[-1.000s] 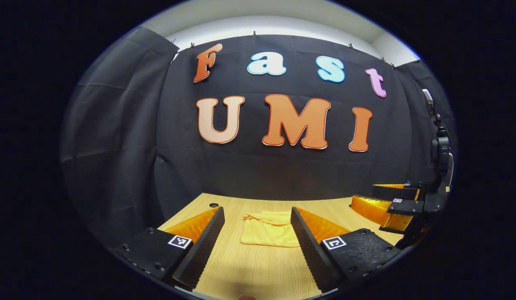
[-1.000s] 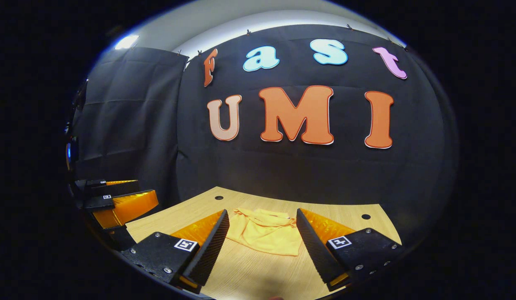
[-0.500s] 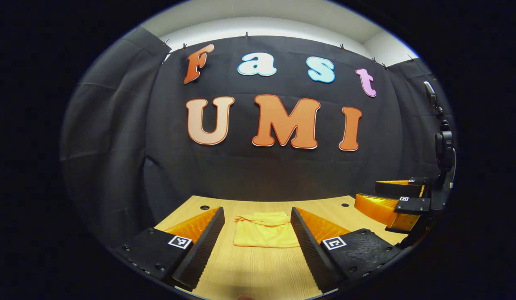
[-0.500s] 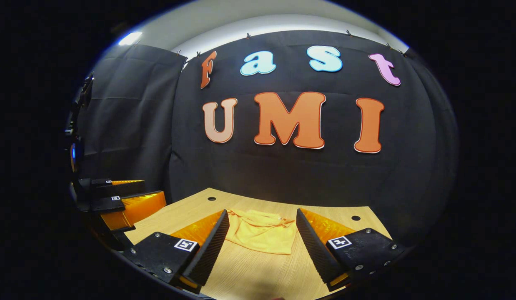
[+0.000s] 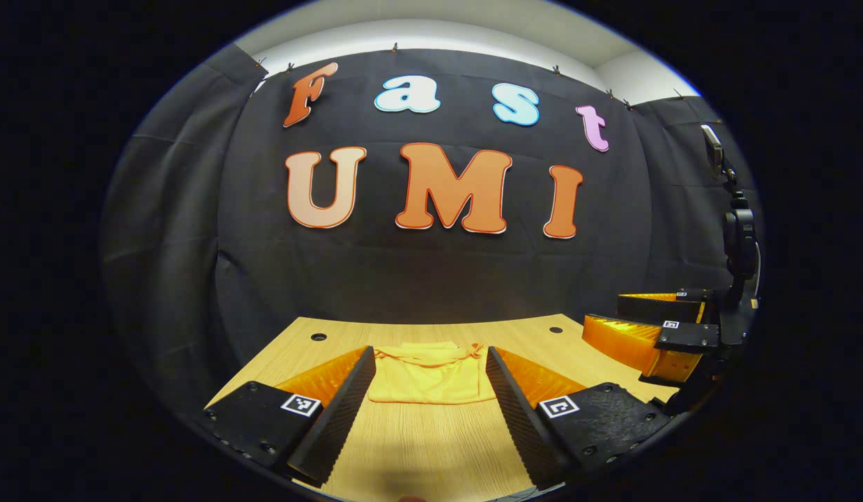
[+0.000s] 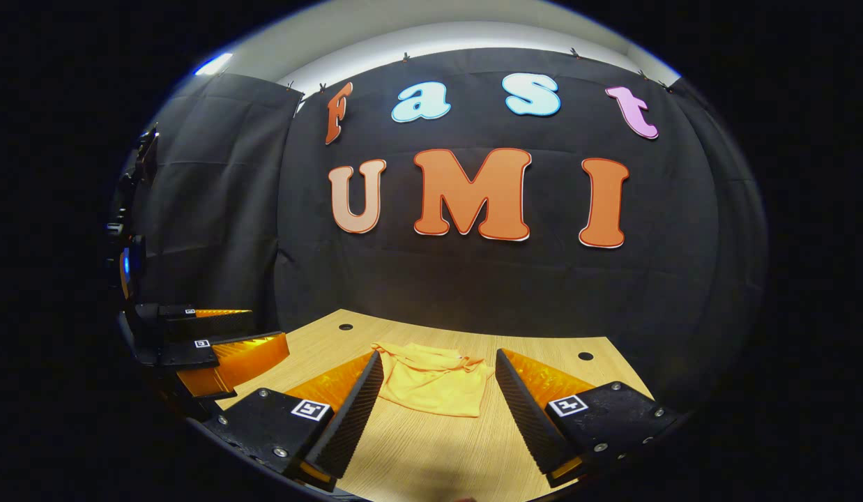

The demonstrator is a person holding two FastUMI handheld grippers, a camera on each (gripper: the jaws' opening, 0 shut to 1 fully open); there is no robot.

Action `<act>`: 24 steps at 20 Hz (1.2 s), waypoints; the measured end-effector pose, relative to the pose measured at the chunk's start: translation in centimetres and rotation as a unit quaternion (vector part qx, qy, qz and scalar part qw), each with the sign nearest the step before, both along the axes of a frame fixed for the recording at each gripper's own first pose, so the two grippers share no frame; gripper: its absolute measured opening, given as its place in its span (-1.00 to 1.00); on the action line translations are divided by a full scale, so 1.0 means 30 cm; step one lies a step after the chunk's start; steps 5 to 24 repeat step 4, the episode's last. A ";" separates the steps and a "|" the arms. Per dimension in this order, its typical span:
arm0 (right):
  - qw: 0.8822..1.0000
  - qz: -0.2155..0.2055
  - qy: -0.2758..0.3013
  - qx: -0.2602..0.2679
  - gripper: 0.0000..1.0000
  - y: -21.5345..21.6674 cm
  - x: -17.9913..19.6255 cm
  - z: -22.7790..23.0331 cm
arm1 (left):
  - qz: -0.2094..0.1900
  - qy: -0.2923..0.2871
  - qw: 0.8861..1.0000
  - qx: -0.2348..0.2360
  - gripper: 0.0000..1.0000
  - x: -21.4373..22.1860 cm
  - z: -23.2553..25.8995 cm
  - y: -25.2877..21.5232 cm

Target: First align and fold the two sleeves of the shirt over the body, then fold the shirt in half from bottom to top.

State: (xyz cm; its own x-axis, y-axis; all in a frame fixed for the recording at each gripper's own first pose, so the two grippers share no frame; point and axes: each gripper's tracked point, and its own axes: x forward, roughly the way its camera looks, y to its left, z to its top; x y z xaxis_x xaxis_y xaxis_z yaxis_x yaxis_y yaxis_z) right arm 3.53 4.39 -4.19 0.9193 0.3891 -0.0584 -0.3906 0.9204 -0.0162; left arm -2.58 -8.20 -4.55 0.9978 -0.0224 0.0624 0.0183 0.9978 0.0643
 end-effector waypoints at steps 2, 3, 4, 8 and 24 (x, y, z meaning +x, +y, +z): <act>1.000 0.000 -0.003 0.004 0.96 0.009 0.004 0.004 | -0.001 -0.004 1.000 -0.008 0.95 0.003 0.010 0.006; 1.000 0.003 -0.002 0.005 0.96 0.018 0.005 0.004 | 0.000 -0.003 1.000 -0.008 0.95 0.001 0.011 0.011; 1.000 0.004 -0.002 0.003 0.96 0.026 0.007 0.005 | 0.004 -0.003 1.000 -0.006 0.95 0.001 0.006 0.024; 1.000 0.004 -0.002 0.003 0.96 0.026 0.007 0.005 | 0.004 -0.003 1.000 -0.006 0.95 0.001 0.006 0.024; 1.000 0.004 -0.002 0.003 0.96 0.026 0.007 0.005 | 0.004 -0.003 1.000 -0.006 0.95 0.001 0.006 0.024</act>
